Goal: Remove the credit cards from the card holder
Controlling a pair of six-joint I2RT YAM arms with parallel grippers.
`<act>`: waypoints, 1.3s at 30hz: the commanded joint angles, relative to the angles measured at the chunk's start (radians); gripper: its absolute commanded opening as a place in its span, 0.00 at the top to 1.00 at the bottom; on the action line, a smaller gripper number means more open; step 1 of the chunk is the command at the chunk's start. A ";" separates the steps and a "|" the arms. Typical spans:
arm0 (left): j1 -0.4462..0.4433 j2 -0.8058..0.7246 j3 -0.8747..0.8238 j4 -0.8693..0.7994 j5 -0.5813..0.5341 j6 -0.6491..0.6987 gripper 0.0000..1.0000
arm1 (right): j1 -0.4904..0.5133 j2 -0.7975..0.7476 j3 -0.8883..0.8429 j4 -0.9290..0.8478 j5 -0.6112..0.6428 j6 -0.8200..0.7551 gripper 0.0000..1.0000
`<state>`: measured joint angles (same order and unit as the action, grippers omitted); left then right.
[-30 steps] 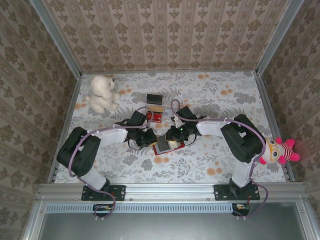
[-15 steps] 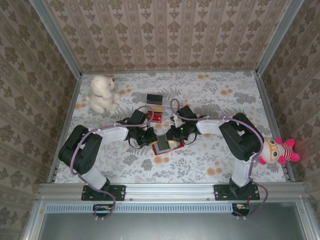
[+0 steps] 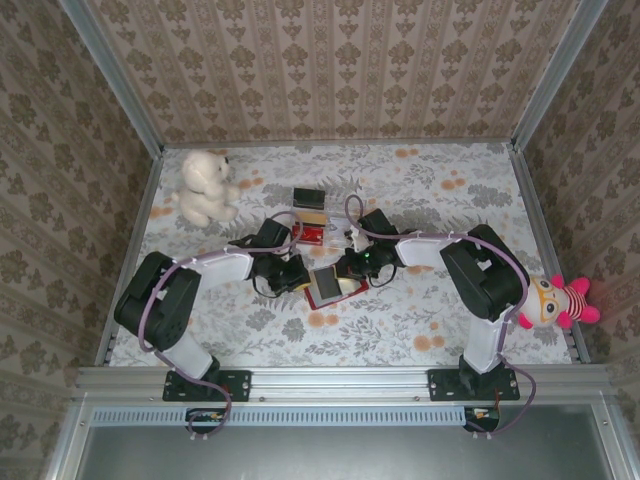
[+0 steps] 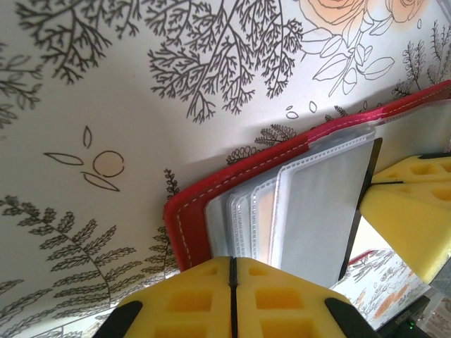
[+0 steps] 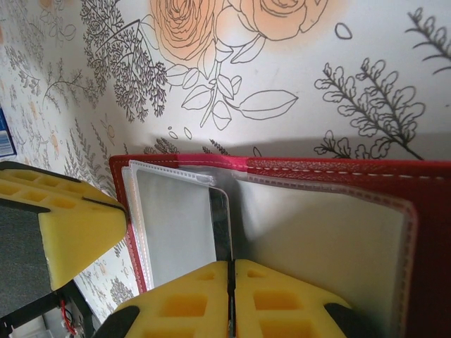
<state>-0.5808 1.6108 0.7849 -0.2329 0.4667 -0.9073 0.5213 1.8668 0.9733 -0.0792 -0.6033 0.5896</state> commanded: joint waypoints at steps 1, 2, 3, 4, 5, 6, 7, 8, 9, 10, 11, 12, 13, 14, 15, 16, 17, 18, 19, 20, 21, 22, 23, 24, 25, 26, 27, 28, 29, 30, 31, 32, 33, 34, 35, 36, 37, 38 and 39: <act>0.004 -0.048 -0.001 0.012 0.025 0.025 0.91 | -0.005 -0.019 -0.011 -0.033 0.018 -0.030 0.91; 0.002 -0.058 0.001 0.036 0.037 0.026 0.91 | -0.005 -0.020 -0.011 -0.031 0.015 -0.030 0.91; -0.001 -0.069 0.005 0.054 0.044 0.028 0.90 | -0.006 -0.021 -0.010 -0.030 0.013 -0.030 0.91; -0.007 -0.075 0.014 0.069 0.050 0.031 0.90 | -0.006 -0.020 -0.010 -0.029 0.008 -0.029 0.91; -0.014 -0.077 0.025 0.077 0.055 0.039 0.90 | -0.006 -0.018 -0.009 -0.026 0.002 -0.030 0.90; -0.022 -0.071 0.038 0.079 0.057 0.046 0.90 | -0.006 -0.018 -0.009 -0.023 -0.003 -0.030 0.90; -0.030 -0.058 0.051 0.077 0.057 0.049 0.90 | -0.006 -0.016 -0.009 -0.017 -0.010 -0.028 0.90; -0.036 -0.041 0.063 0.074 0.053 0.051 0.90 | -0.004 -0.015 -0.008 -0.016 -0.013 -0.026 0.90; -0.040 -0.027 0.070 0.070 0.050 0.053 0.90 | -0.004 -0.014 -0.009 -0.014 -0.015 -0.026 0.90; -0.043 -0.008 0.075 0.067 0.046 0.053 0.90 | -0.005 -0.013 -0.009 -0.014 -0.015 -0.027 0.90; -0.045 0.006 0.079 0.064 0.041 0.050 0.91 | -0.005 -0.014 -0.010 -0.015 -0.014 -0.026 0.90; -0.045 0.017 0.079 0.060 0.036 0.048 0.91 | -0.005 -0.014 -0.010 -0.017 -0.012 -0.026 0.90; -0.044 0.026 0.078 0.047 0.028 0.045 0.91 | -0.006 -0.017 -0.010 -0.020 -0.011 -0.028 0.90; -0.044 0.036 0.078 0.036 0.021 0.044 0.91 | -0.005 -0.017 -0.010 -0.021 -0.009 -0.029 0.90; -0.043 0.043 0.077 0.029 0.020 0.045 0.91 | -0.006 -0.018 -0.009 -0.022 -0.009 -0.031 0.90; -0.044 0.048 0.074 0.024 0.020 0.044 0.92 | -0.005 -0.018 -0.008 -0.026 -0.007 -0.033 0.90; -0.043 0.055 0.070 0.019 0.021 0.044 0.92 | -0.006 -0.018 -0.007 -0.029 -0.006 -0.037 0.90; -0.044 0.058 0.067 0.016 0.020 0.042 0.92 | -0.005 -0.015 -0.005 -0.033 -0.006 -0.040 0.90; -0.044 0.059 0.060 0.014 0.019 0.039 0.92 | -0.005 -0.014 -0.001 -0.038 -0.005 -0.046 0.90; -0.043 0.061 0.055 0.010 0.017 0.039 0.92 | -0.006 -0.015 0.002 -0.044 -0.003 -0.052 0.90; -0.041 0.063 0.050 0.006 0.016 0.039 0.92 | -0.006 -0.016 0.004 -0.051 0.001 -0.058 0.90; -0.039 0.064 0.047 0.000 0.017 0.040 0.92 | -0.006 -0.015 0.008 -0.058 0.007 -0.062 0.90; -0.038 0.065 0.043 -0.003 0.026 0.046 0.93 | -0.007 -0.015 0.010 -0.066 0.013 -0.064 0.90; -0.035 0.066 0.038 -0.006 0.034 0.053 0.93 | -0.011 -0.017 0.008 -0.067 0.014 -0.063 0.90; -0.031 0.064 0.034 -0.014 0.033 0.060 0.93 | -0.018 -0.020 0.002 -0.061 0.012 -0.059 0.90; -0.027 0.060 0.027 -0.019 0.033 0.064 0.94 | -0.023 -0.022 -0.007 -0.051 0.006 -0.055 0.89; -0.023 0.058 0.020 -0.022 0.035 0.067 0.94 | -0.029 -0.026 -0.013 -0.042 0.001 -0.053 0.89; -0.018 0.053 0.014 -0.021 0.038 0.068 0.94 | -0.032 -0.028 -0.019 -0.036 -0.004 -0.051 0.89; -0.016 0.050 0.010 -0.020 0.037 0.068 0.94 | -0.033 -0.028 -0.022 -0.033 -0.009 -0.051 0.88; -0.016 0.048 0.007 -0.017 0.038 0.068 0.94 | -0.033 -0.025 -0.022 -0.029 -0.015 -0.049 0.88; -0.016 0.050 0.008 -0.016 0.037 0.068 0.94 | -0.033 -0.022 -0.023 -0.023 -0.022 -0.045 0.87; -0.016 0.051 0.009 -0.012 0.039 0.068 0.94 | -0.031 -0.019 -0.024 -0.017 -0.030 -0.040 0.86; -0.016 0.053 0.011 -0.008 0.040 0.067 0.94 | -0.032 -0.014 -0.023 -0.012 -0.035 -0.040 0.85; -0.016 0.056 0.012 -0.005 0.043 0.067 0.94 | -0.030 -0.011 -0.022 -0.009 -0.038 -0.039 0.83; -0.015 0.057 0.012 0.000 0.046 0.066 0.94 | -0.027 -0.009 -0.020 -0.009 -0.039 -0.039 0.81; -0.016 0.058 0.014 0.000 0.046 0.067 0.94 | -0.026 -0.005 -0.017 -0.011 -0.041 -0.039 0.79; -0.016 0.058 0.014 0.000 0.045 0.067 0.94 | -0.024 -0.001 -0.014 -0.015 -0.044 -0.041 0.77; -0.016 0.058 0.015 0.000 0.045 0.068 0.94 | -0.023 0.003 -0.011 -0.017 -0.046 -0.046 0.74; -0.016 0.060 0.015 0.000 0.045 0.068 0.94 | -0.021 0.008 -0.010 -0.022 -0.046 -0.049 0.73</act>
<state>-0.6010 1.6634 0.8188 -0.1974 0.5198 -0.8658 0.4953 1.8648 0.9668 -0.0822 -0.6262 0.5526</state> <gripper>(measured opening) 0.063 0.262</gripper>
